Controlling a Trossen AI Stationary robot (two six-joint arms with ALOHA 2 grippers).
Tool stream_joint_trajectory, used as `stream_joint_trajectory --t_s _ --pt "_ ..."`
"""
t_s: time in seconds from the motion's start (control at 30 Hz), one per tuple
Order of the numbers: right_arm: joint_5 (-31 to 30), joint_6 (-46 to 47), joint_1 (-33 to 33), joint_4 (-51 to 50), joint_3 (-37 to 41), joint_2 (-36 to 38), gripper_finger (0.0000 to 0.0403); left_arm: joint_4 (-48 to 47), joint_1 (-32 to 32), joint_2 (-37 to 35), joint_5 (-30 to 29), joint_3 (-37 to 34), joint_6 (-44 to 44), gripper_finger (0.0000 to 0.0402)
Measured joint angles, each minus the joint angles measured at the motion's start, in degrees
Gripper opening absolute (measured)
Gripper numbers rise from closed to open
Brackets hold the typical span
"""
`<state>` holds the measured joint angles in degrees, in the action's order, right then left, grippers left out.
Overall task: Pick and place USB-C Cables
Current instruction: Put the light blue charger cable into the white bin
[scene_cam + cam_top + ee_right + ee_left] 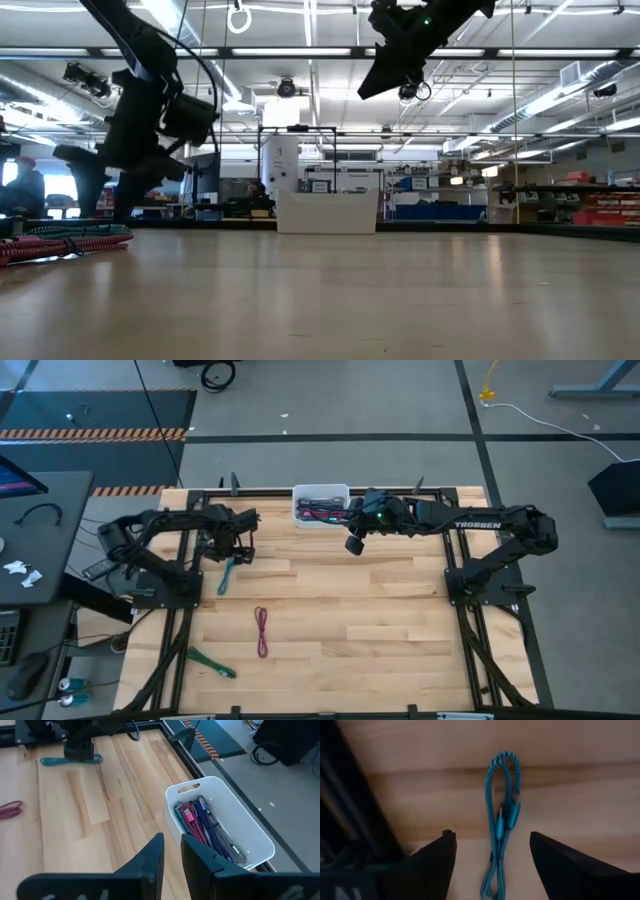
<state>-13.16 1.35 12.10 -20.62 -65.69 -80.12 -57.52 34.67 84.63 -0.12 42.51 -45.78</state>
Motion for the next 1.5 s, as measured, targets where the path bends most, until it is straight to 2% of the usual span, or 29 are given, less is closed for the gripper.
stream_joint_trajectory --t_s 0.2,0.33,0.43,0.6,0.67,0.77,0.9,1.03,1.2,1.3,1.37,1.5 --pt "0.0 -0.5 0.0 0.0 0.0 0.0 0.0070 5.0 0.4 2.6 -1.5 -3.1 0.6 0.0221" --pt "-0.1 -1.4 0.0 -0.7 0.0 0.6 0.0070 7.0 0.4 3.3 -1.1 -4.1 1.9 0.0185" --pt "-2.0 -1.5 0.3 -1.8 0.0 3.1 0.0070 7.8 0.4 3.3 -1.1 -3.9 4.2 0.0138" --pt "-2.9 -1.6 2.2 -5.4 0.0 10.0 0.0070 8.1 0.3 2.8 -1.4 -3.2 7.9 0.0035" --pt "-0.7 -1.5 3.5 -7.1 0.0 12.9 0.0070 8.3 0.1 2.0 -1.7 -2.6 9.0 0.0032" --pt "6.7 0.4 5.9 -7.1 2.4 16.7 0.0070 9.9 -0.8 -0.4 -1.9 0.4 9.7 0.0028" --pt "17.0 6.2 8.5 -4.9 10.2 19.6 0.0071 11.7 -3.0 -5.6 2.4 6.0 9.7 0.0018" --pt "26.0 13.2 9.3 8.1 21.0 19.5 0.0083 23.7 -5.8 -10.5 9.2 11.4 11.2 0.0012" --pt "32.6 23.1 9.3 34.8 30.1 13.4 0.0125 48.7 -10.5 -11.9 18.5 15.8 16.7 0.0011" --pt "33.0 29.4 9.2 51.0 30.2 8.7 0.0158 60.5 -13.2 -11.1 18.6 18.4 16.6 0.0012" --pt "33.0 31.6 8.9 58.0 28.2 5.9 0.0181 64.1 -14.1 -10.7 17.0 19.5 16.5 0.0012" --pt "33.3 31.3 7.9 62.2 22.1 2.9 0.0220 65.4 -15.2 -9.7 14.1 23.0 16.9 0.0012"
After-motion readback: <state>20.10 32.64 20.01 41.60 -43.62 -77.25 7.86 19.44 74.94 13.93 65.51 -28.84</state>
